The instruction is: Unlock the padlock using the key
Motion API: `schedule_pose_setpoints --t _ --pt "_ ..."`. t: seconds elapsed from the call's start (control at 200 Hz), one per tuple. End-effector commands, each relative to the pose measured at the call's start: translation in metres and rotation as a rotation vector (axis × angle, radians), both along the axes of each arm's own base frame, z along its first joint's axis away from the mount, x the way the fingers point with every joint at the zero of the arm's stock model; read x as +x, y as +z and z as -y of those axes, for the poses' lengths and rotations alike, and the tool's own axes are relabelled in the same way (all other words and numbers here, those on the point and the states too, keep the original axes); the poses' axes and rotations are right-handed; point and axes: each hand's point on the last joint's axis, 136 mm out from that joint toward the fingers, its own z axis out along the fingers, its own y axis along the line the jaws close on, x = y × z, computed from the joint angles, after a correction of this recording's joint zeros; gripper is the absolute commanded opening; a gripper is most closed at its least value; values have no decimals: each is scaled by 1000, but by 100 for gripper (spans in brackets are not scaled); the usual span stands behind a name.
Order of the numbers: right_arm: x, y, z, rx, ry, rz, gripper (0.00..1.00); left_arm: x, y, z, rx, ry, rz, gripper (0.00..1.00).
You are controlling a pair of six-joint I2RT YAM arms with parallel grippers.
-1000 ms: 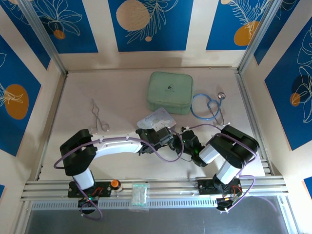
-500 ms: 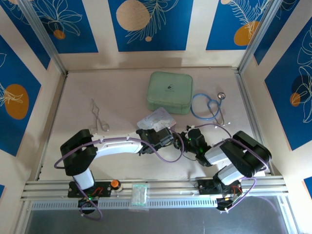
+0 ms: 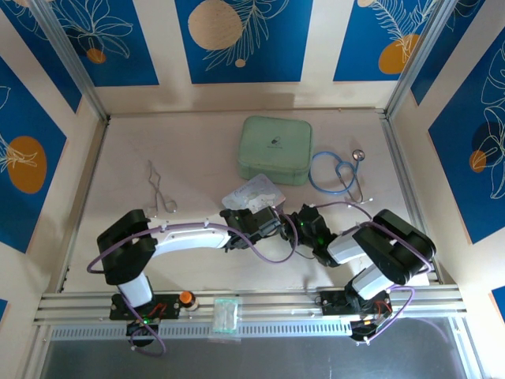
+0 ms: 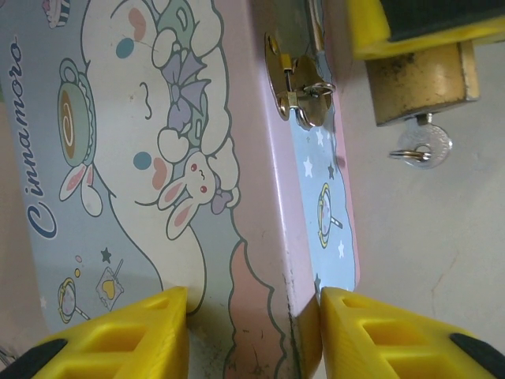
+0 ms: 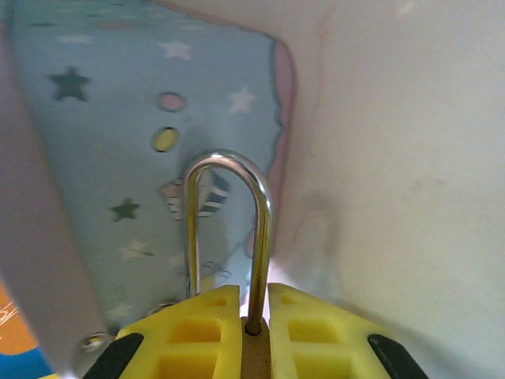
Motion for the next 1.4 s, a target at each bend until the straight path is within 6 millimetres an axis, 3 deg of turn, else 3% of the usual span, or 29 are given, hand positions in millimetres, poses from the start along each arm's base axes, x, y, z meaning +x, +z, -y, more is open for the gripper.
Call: schedule_pose_setpoints --t 0.0,0.17,0.315,0.51,0.65,0.845,0.986,1.116,1.391 --pt "1 0 4 -8 8 16 3 -39 -43 -25 121 -30 -199 43" --pt "-26 -13 -3 -97 229 -93 3 -22 -36 -33 116 22 -140 51" --pt "-53 -25 11 -197 318 -179 3 -3 -19 -32 96 39 -35 60" --pt "-79 -22 23 -263 489 -287 3 20 -7 -32 101 86 55 80" --pt "-91 -20 39 -330 559 -358 6 37 0 -44 59 181 101 87" --pt "-94 -16 57 -399 624 -424 9 56 10 -67 0 313 137 88" --pt "-87 -8 67 -453 641 -428 24 68 12 -78 -50 360 138 88" --pt "-80 -6 76 -525 652 -436 27 77 22 -87 -82 408 162 89" --pt "-75 2 88 -646 652 -434 33 77 34 -98 -179 436 159 92"
